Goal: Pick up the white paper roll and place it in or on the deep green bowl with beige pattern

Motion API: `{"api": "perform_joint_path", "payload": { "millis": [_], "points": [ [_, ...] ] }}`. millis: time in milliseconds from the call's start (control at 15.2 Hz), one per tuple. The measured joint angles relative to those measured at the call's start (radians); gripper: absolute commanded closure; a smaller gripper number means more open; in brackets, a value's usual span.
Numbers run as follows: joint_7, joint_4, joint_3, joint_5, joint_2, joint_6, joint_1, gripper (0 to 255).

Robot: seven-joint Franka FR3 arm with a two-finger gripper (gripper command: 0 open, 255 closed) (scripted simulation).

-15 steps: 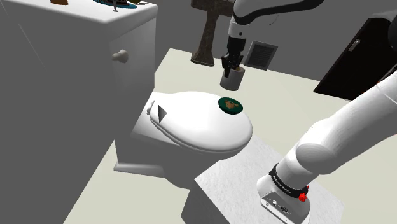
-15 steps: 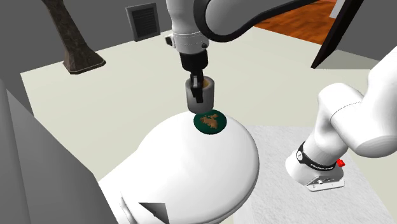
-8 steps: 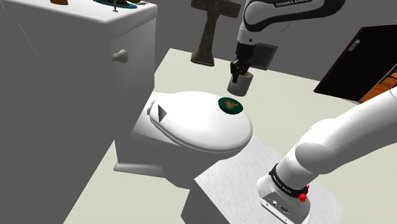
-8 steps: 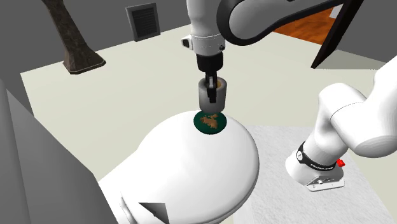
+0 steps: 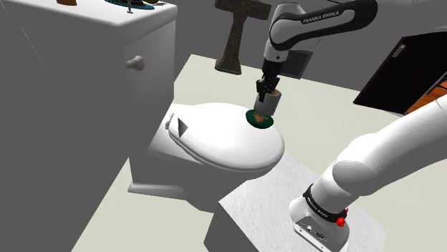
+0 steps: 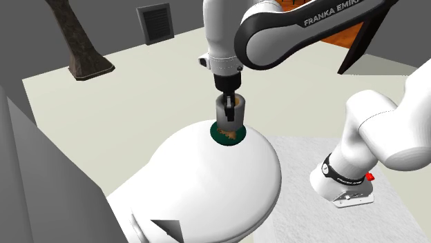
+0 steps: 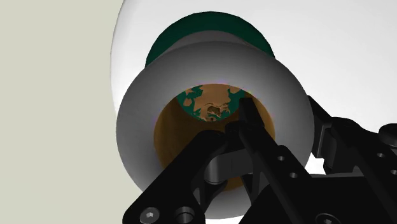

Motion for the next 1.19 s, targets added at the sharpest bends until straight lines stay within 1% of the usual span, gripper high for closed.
{"api": "perform_joint_path", "payload": {
  "millis": [396, 858, 924, 1188],
  "points": [
    [0.000, -0.052, -0.004, 0.001, 0.036, 0.087, 0.000, 255],
    [0.000, -0.063, -0.004, 0.001, 0.038, 0.101, 0.000, 255],
    [0.000, -0.063, -0.004, 0.001, 0.038, 0.101, 0.000, 0],
    [0.000, -0.063, -0.004, 0.001, 0.038, 0.102, 0.000, 0]
  ]
}}
